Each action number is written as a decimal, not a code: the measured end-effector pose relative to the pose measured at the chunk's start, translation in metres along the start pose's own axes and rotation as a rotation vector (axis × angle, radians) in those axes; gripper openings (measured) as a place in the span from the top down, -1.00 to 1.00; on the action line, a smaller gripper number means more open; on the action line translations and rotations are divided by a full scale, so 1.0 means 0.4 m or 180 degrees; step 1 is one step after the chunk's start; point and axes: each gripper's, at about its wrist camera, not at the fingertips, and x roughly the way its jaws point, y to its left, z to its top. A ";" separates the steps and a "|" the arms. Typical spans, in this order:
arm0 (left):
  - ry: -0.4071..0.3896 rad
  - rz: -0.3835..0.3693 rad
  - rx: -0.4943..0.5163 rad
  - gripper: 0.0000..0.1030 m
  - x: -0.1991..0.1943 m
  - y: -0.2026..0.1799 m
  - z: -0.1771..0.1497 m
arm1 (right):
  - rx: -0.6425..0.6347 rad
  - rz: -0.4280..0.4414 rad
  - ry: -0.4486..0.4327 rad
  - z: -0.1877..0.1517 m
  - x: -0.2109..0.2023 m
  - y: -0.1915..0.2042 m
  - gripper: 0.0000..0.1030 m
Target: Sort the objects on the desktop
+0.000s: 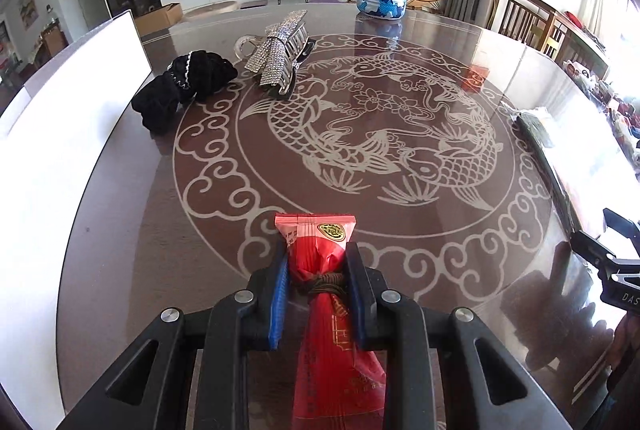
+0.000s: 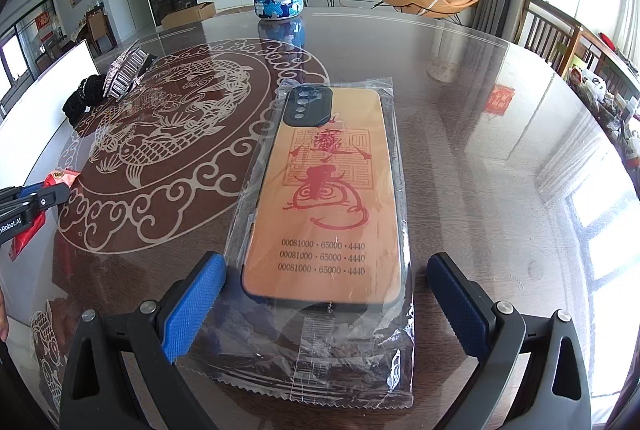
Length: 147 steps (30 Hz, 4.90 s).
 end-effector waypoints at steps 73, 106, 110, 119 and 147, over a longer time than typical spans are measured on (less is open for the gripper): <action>-0.0260 0.0055 -0.0215 0.50 -0.018 0.107 -0.050 | -0.0005 -0.0002 0.0002 0.001 0.002 0.001 -0.96; -0.0295 0.0098 -0.0338 0.51 -0.022 0.160 -0.061 | -0.0440 0.0317 0.0001 -0.010 -0.004 0.058 -0.98; -0.0272 0.0082 -0.0395 0.51 -0.025 0.175 -0.064 | -0.0412 0.0393 -0.0013 -0.012 -0.009 0.051 -0.98; -0.0156 0.0032 -0.0430 -0.53 -0.033 0.193 -0.081 | 0.0147 0.1258 0.0010 -0.052 -0.076 -0.073 -0.99; -0.0085 -0.0135 0.0027 0.65 -0.108 0.123 -0.062 | -0.0562 0.0569 0.0684 0.180 0.014 0.000 -0.50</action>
